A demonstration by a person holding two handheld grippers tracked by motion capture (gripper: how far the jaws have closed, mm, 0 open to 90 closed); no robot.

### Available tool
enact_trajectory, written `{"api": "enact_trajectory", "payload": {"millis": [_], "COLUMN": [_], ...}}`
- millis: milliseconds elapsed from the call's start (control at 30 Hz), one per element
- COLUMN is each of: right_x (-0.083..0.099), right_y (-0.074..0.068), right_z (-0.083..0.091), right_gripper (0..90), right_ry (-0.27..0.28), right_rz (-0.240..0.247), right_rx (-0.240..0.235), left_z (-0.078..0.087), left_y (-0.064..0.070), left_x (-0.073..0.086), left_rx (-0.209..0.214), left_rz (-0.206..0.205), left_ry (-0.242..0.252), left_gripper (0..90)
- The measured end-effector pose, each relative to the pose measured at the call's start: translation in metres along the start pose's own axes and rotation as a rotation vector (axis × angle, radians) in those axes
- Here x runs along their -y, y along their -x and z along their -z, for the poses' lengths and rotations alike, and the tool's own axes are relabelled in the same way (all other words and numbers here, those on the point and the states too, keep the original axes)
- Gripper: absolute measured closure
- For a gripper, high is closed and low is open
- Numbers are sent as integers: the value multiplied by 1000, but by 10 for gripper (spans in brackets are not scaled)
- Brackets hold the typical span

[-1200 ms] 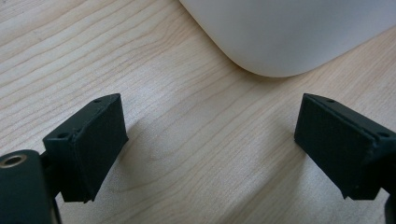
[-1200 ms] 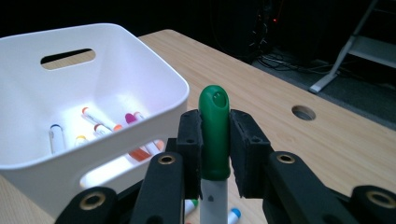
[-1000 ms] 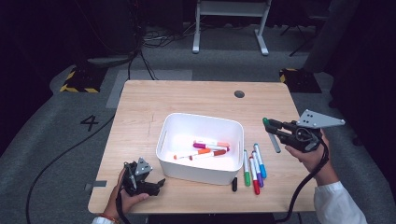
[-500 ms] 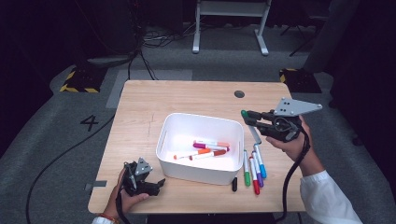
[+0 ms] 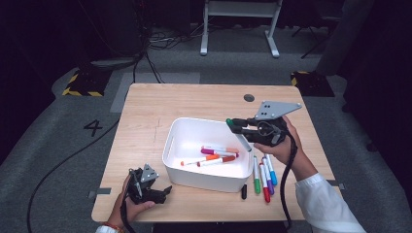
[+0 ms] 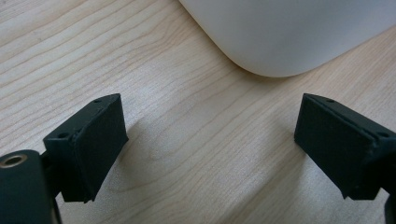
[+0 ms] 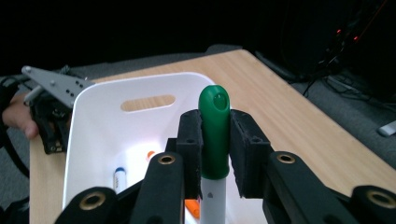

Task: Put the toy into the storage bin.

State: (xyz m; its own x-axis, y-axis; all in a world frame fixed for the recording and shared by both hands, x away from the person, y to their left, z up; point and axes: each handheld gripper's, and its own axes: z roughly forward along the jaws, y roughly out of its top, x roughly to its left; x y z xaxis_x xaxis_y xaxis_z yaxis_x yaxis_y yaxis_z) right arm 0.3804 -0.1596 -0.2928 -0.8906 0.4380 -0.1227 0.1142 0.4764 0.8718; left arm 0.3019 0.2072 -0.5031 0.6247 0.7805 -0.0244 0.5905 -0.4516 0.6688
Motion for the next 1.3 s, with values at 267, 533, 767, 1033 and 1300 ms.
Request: {"api": "enact_trajectory", "payload": {"millis": [267, 533, 767, 1033, 1300], "right_x": [12, 34, 40, 37, 38], "right_y": [-11, -19, -32, -44, -43], "right_z": [-34, -63, -75, -79, -75], "right_gripper": [756, 756, 756, 817, 741], "right_ry": [-142, -298, -388, -419, -377], "right_rz": [14, 27, 77, 105, 82], "right_rx": [-60, -128, -155, -175, -148], "left_z": [0, 0, 0, 0, 0], "left_y": [0, 0, 0, 0, 0], "left_x": [0, 0, 0, 0, 0], "left_rx": [0, 0, 0, -1, -1], "left_rz": [0, 0, 0, 0, 0], "left_ry": [0, 0, -1, -1, -1], "left_gripper": [93, 93, 92, 92, 92]}}
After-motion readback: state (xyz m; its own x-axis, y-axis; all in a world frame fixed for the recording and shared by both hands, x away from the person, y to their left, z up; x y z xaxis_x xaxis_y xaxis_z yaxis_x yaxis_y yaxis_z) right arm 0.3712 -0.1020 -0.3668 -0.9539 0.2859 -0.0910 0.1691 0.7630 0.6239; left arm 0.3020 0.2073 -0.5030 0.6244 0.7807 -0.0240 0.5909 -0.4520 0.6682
